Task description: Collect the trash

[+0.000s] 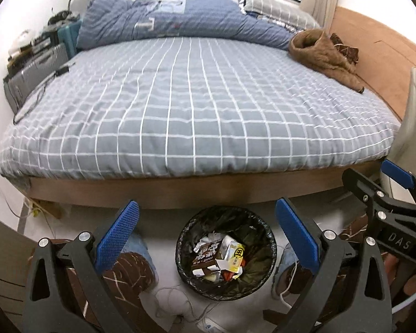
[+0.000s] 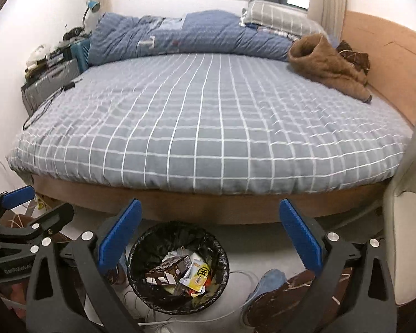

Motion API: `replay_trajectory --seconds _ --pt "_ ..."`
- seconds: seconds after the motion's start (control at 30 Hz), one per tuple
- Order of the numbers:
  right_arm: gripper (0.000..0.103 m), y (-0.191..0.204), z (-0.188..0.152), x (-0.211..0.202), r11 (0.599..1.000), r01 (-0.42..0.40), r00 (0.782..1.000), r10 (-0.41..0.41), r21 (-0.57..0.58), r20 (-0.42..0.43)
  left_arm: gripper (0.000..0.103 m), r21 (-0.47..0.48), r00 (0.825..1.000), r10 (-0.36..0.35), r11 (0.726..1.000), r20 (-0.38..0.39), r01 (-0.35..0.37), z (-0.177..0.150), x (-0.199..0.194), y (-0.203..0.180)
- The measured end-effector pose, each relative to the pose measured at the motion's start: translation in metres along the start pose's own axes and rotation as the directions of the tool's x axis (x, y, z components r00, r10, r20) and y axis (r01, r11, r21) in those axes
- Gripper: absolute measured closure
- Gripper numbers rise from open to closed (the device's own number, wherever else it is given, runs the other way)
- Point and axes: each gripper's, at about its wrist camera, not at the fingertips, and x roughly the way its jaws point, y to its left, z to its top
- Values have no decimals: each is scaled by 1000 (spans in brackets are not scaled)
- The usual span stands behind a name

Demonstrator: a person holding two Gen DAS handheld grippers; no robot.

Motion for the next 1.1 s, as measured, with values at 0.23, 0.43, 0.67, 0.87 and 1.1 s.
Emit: replay_trajectory --seconds 0.23,0.43,0.67,0.87,1.1 --pt "8 -3 1 -38 1000 16 998 -16 -1 54 6 -24 999 -5 1000 44 6 -2 -38 -3" --pt "8 -2 0 -53 1000 18 997 -17 -5 75 6 -21 999 -8 1000 52 9 -5 -45 -3" --pt "8 0 1 -55 1000 17 997 -17 5 78 6 -18 998 -3 1000 56 4 -4 -45 -2" --pt "8 2 0 -53 1000 16 997 -16 6 70 6 -19 998 2 1000 57 -1 -5 -45 0" --pt "8 1 -1 -51 1000 16 998 -17 9 61 6 -20 998 2 1000 57 -1 -5 -44 2"
